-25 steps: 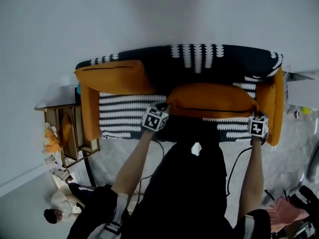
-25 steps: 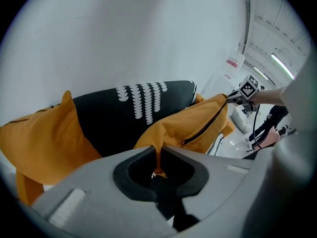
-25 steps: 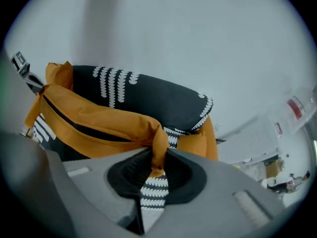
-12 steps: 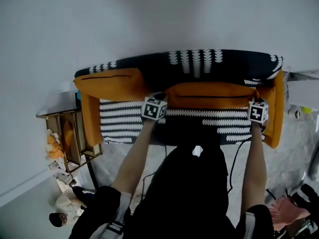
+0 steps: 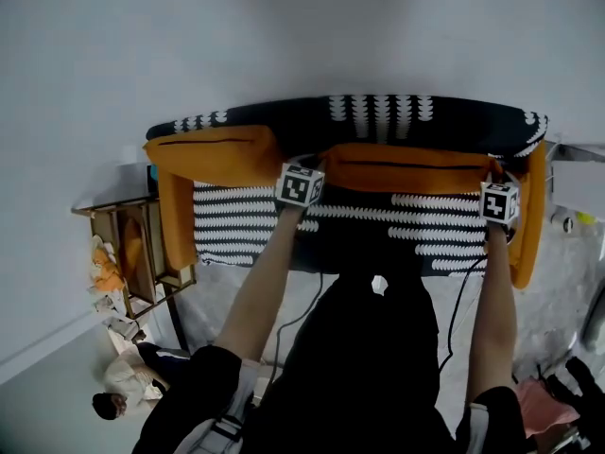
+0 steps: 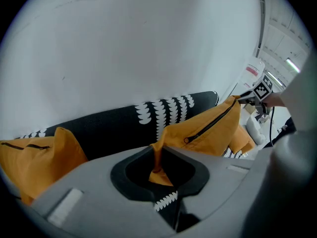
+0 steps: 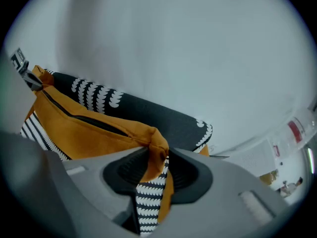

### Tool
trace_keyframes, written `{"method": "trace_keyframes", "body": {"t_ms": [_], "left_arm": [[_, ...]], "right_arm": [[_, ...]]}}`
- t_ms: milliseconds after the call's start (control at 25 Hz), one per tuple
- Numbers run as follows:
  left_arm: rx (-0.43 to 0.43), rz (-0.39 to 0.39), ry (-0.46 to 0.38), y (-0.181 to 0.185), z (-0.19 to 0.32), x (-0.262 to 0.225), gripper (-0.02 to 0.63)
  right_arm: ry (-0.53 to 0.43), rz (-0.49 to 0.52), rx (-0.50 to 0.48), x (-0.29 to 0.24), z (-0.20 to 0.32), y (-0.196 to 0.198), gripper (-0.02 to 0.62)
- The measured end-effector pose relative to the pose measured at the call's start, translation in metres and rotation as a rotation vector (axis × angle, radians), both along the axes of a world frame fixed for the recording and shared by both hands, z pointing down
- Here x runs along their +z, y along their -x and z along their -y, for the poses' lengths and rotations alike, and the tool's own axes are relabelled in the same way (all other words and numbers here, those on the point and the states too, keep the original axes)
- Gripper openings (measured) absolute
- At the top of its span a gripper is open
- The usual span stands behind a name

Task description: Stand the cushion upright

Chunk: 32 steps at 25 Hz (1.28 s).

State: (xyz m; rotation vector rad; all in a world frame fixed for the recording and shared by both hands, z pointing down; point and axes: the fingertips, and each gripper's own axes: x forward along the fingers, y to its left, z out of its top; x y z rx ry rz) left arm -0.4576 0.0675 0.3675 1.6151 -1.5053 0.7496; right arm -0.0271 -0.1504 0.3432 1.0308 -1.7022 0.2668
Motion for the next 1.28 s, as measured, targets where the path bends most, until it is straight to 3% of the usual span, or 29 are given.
{"method": "trace_keyframes", "body": {"t_ms": [320, 560, 1280], "left_arm": [[-0.051, 0.040, -0.062, 0.015, 0.014, -0.010, 0.117], [-0.052, 0.066, -0.084, 0.018, 0.017, -0.020, 0.206], [-0.046, 0.010, -0.217, -0.007, -0.030, -0.065, 0.190]], "right_arm": [[-0.048, -0.013, -0.028, -0.017, 0.005, 0.002, 0.140], [-0.073, -0.007, -0.054, -0.025, 0.005, 0.007, 0.140], [-0.114, 0.035, -0.106, -0.059, -0.063, 0.026, 0.140]]}}
